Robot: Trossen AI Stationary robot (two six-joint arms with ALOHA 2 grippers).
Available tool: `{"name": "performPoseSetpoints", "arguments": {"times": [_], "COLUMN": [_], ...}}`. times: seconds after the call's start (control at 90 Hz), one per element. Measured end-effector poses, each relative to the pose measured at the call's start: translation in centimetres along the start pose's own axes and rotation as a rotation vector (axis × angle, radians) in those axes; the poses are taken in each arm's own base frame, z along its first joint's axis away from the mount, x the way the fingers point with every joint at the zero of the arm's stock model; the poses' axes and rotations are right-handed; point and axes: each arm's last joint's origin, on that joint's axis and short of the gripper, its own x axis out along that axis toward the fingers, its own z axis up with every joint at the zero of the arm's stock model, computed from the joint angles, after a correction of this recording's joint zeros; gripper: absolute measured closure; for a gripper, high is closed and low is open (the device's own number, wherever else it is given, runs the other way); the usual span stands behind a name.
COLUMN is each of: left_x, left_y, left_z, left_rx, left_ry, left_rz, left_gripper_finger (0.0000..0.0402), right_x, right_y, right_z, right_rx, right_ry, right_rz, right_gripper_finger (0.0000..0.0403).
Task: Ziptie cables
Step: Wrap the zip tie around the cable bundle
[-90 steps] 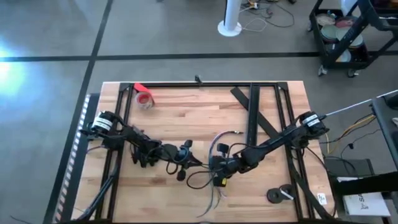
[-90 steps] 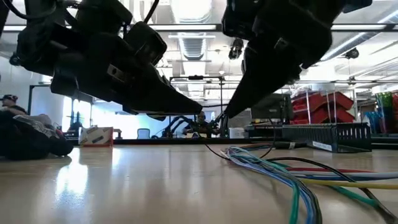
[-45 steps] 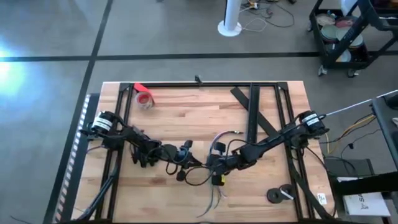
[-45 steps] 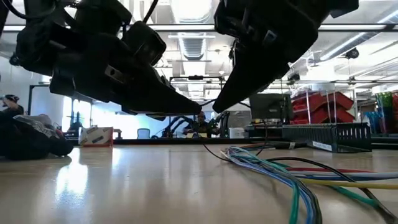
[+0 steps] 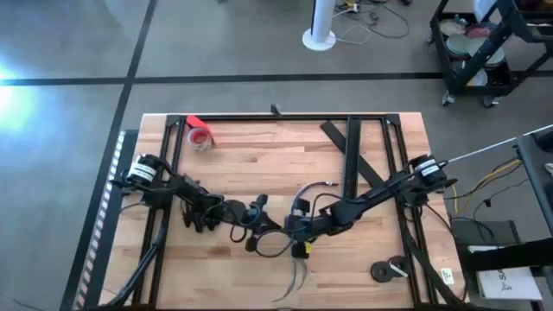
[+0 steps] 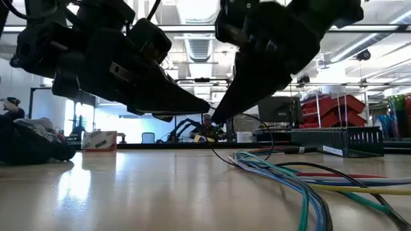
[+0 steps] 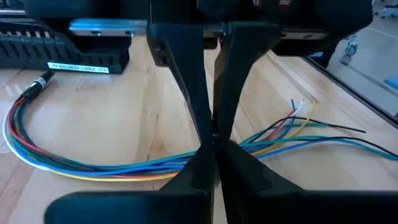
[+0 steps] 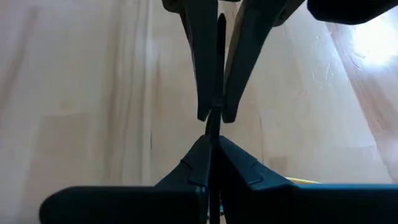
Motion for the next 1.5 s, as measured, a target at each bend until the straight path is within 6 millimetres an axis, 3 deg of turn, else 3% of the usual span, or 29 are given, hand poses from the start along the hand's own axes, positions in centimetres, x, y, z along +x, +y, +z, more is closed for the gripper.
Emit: {"name": "performPoseSetpoints", "arguments": {"times": [0.344, 0.633, 0.767, 1.5], "left_x": [0.0, 0.0, 0.0, 0.0], "left_y": [0.0, 0.0, 0.0, -0.1], "left_z": [0.0, 0.1, 0.1, 0.7], "left_rx": [0.0, 0.0, 0.0, -0.053], "left_ry": [0.002, -0.003, -0.004, -0.07], "left_rz": [-0.001, -0.001, -0.001, -0.009], "left_gripper_finger": [0.0394, 0.0394, 0.0394, 0.0394], "right_x": [0.2, 0.2, 0.3, 0.2], "right_y": [0.0, 0.0, 0.1, 0.8], "right_z": [0.2, 0.2, 0.4, 0.0], "right_rx": [-0.001, -0.008, 0.008, 0.049], "right_ry": [-0.026, -0.025, -0.047, -0.102], "right_rz": [-0.002, -0.004, 0.004, -0.018], "right_gripper_finger": [0.0393, 0.0262, 0.0237, 0.0368]}}
